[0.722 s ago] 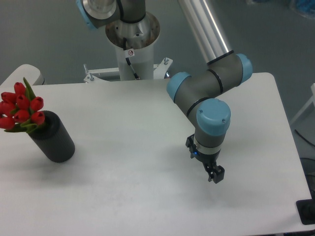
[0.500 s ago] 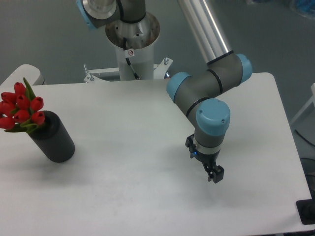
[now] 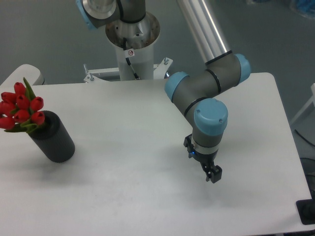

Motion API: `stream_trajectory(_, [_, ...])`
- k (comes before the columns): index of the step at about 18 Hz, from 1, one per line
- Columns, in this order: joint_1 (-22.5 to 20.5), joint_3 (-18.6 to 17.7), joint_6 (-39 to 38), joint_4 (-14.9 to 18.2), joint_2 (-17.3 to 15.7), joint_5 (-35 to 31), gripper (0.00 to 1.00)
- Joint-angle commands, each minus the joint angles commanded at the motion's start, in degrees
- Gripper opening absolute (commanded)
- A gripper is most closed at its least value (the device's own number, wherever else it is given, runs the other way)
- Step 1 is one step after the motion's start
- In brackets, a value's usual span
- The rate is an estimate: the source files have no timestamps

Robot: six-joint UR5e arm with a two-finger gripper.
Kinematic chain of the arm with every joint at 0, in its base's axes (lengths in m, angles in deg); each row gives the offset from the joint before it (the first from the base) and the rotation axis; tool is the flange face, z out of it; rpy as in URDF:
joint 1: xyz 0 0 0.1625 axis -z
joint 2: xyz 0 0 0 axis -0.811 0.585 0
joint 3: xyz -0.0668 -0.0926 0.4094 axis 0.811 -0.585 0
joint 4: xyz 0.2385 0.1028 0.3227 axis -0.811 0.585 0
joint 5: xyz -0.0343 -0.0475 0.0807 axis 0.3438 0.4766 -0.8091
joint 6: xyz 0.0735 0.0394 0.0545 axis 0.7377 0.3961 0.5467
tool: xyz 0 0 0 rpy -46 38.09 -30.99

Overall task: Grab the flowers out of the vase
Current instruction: 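Move the gripper across the table toward the red tulips in the black vase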

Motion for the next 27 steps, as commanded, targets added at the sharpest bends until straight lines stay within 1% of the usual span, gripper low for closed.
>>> stream_trajectory(2, [1.40,-1.32,-1.92,0.44,-1.76,0.78,1.00])
stream_trajectory(3, [1.93,-2.28,-3.33,0.53,-2.81,2.88,1.00])
stream_trajectory(5, [2.29,-4.04,-6.14,0.70,-4.92,9.28,1.00])
stream_trajectory(7, [2.64,-6.32,-7.38,0.79,-7.03,15.00,1.00])
stream_trajectory(10, [3.25,-11.24,-7.47,0.79,-11.68,20.03,1.00])
stream_trajectory(14, [4.66,-17.57,-7.47,0.88,-18.27,22.84,1.00])
stream_trajectory(16, [4.93,-19.60,-7.47,2.28,-21.79,26.61,1.00])
stream_trajectory(18, [5.54,-20.74,-7.47,4.38,-24.69,31.00,1.00])
stream_trajectory(20, [6.33,-21.80,-7.65,5.88,-27.42,33.56,1.00])
stream_trajectory(21, [7.29,-22.33,-8.26,5.98,-28.48,34.10,1.00])
stream_trajectory(22, [8.35,-22.77,-9.05,5.89,-28.83,34.19,1.00])
stream_trajectory(24, [10.63,-23.21,-11.06,5.54,-29.10,34.54,1.00])
stream_trajectory(27, [14.14,-22.77,-15.19,4.92,-28.84,34.80,1.00])
